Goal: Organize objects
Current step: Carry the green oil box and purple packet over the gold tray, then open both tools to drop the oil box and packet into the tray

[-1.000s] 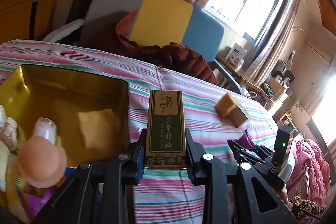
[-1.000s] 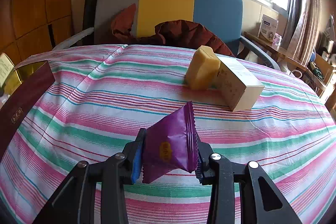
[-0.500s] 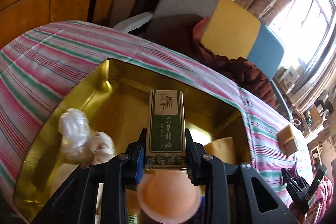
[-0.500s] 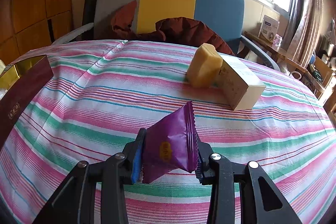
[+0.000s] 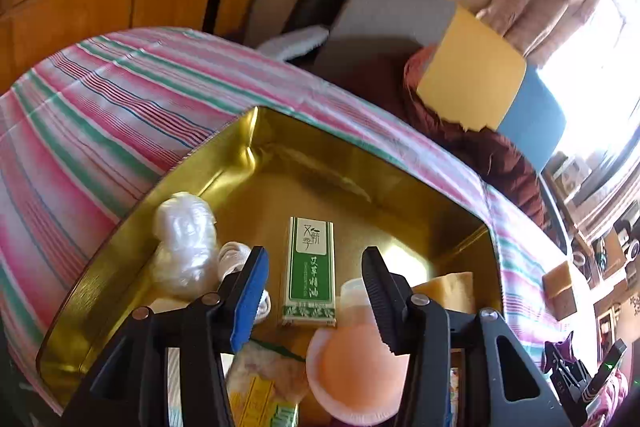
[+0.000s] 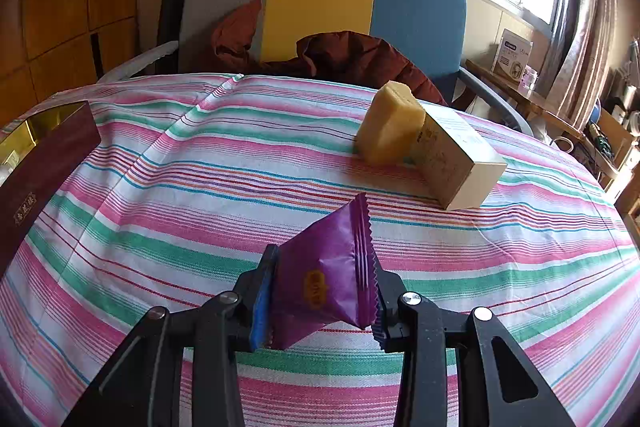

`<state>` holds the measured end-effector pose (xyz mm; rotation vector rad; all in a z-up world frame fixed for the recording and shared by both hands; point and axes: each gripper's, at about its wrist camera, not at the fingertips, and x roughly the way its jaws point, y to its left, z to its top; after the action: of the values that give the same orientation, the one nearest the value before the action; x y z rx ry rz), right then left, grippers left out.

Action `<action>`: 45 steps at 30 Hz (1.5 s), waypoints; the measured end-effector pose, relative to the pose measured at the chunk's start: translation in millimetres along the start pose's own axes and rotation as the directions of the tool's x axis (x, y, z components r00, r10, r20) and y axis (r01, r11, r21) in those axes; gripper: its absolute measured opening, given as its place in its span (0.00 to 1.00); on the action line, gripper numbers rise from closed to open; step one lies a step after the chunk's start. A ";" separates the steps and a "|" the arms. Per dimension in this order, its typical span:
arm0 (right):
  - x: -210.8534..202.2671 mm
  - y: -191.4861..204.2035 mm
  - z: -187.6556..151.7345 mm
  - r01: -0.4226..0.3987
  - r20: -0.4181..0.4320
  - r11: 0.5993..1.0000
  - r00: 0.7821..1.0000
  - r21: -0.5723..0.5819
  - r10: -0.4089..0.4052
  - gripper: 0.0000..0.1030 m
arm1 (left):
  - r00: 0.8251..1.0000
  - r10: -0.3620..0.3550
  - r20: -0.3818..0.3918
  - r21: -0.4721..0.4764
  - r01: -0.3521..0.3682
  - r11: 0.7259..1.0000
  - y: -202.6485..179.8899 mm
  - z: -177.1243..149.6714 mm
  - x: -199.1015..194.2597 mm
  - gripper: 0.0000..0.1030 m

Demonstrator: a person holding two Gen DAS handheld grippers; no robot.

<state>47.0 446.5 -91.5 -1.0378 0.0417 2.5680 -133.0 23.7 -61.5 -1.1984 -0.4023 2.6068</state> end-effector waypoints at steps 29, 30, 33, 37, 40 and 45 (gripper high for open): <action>-29.0 241.1 94.0 -0.464 -0.058 0.838 0.882 -0.287 0.468 0.38 | 0.991 -0.019 0.136 -0.140 0.038 0.989 -2.0 -47.1 -54.5 0.55; -25.6 254.5 96.4 -0.468 -0.077 0.831 0.880 -0.301 0.468 0.38 | 0.991 -0.015 0.136 -0.157 0.037 0.987 1.9 -45.8 -54.9 0.55; -13.3 279.8 101.2 -0.490 -0.125 0.815 0.871 -0.310 0.476 0.38 | 0.990 -0.005 0.140 -0.196 0.033 0.980 12.3 -42.5 -56.7 0.55; 6.3 291.4 108.0 -0.533 -0.190 0.812 0.845 -0.236 0.499 0.43 | 0.990 0.002 0.143 -0.229 0.031 0.973 19.1 -41.2 -57.3 0.55; 12.5 284.9 108.8 -0.540 -0.183 0.826 0.839 -0.165 0.512 0.55 | 0.991 -0.002 0.134 -0.233 0.033 0.972 20.2 -41.7 -55.1 0.55; 4.3 262.6 102.1 -0.519 -0.139 0.848 0.852 -0.106 0.504 0.58 | 0.992 -0.015 0.124 -0.217 0.042 0.975 16.0 -43.4 -52.1 0.55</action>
<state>-115.1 220.0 -48.8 -1.3720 0.1952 3.0236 -68.4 -2.1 -57.7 -1.0899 -0.7432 2.6738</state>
